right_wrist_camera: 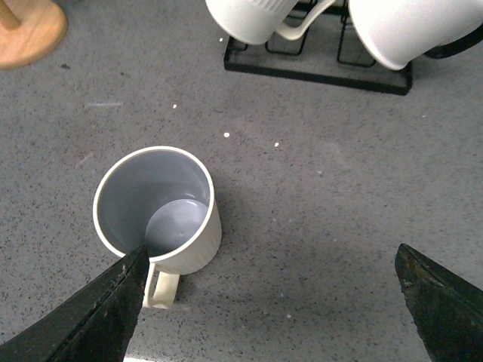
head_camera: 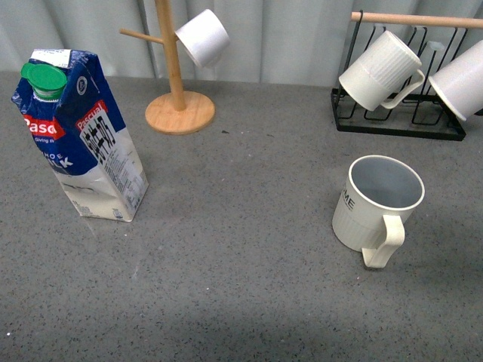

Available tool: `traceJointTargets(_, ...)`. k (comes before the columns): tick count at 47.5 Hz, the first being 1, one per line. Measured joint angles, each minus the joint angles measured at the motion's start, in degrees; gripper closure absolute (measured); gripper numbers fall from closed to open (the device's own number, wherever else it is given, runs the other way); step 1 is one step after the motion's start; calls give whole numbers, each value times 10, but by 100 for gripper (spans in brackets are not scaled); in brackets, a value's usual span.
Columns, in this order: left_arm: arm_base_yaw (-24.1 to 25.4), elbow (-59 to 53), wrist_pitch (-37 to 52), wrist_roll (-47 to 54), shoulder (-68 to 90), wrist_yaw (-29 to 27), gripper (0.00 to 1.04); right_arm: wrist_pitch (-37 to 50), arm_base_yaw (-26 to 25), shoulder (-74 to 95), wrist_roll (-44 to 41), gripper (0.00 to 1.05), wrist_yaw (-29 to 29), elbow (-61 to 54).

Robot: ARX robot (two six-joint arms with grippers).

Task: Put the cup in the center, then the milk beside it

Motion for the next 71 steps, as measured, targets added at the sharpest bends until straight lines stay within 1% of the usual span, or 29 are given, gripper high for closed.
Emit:
traceJointTargets(5,0,0,0,0,0,0,7,12,8,97,12,9,1,44)
traceJointTargets(12,0,0,0,0,0,0,7,11,16,177,20,9,-3,85)
traceJointTargets(17,0,0,0,0,0,0,7,7,18,209,27,9,-8,103)
traceJointTargets(26,0,0,0,0,0,0,7,-1,24,260,30,9,1,144)
traceJointTargets(40,0,0,0,0,0,0,7,-19,34,313,49,10,0,186)
traceJointTargets(44,0,0,0,0,0,0,7,-29,34,324,64,26,-4,194)
traceJointTargets(45,0,0,0,0,0,0,7,-33,34,328,71,31,-7,196)
traceJointTargets(49,0,0,0,0,0,0,7,-38,33,332,83,45,-11,198)
traceJointTargets(50,0,0,0,0,0,0,7,-38,33,332,85,51,-11,198)
traceJointTargets(51,0,0,0,0,0,0,7,-39,33,332,87,52,-11,198)
traceJointTargets(52,0,0,0,0,0,0,7,-41,33,332,89,58,-12,200)
traceJointTargets(55,0,0,0,0,0,0,7,-44,33,332,95,68,-15,201)
traceJointTargets(56,0,0,0,0,0,0,7,-45,33,332,98,74,-15,202)
traceJointTargets(63,0,0,0,0,0,0,7,-59,34,332,122,100,-22,207)
traceJointTargets(65,0,0,0,0,0,0,7,-68,33,330,128,104,-26,210)
traceJointTargets(71,0,0,0,0,0,0,7,-95,35,320,130,103,-29,221)
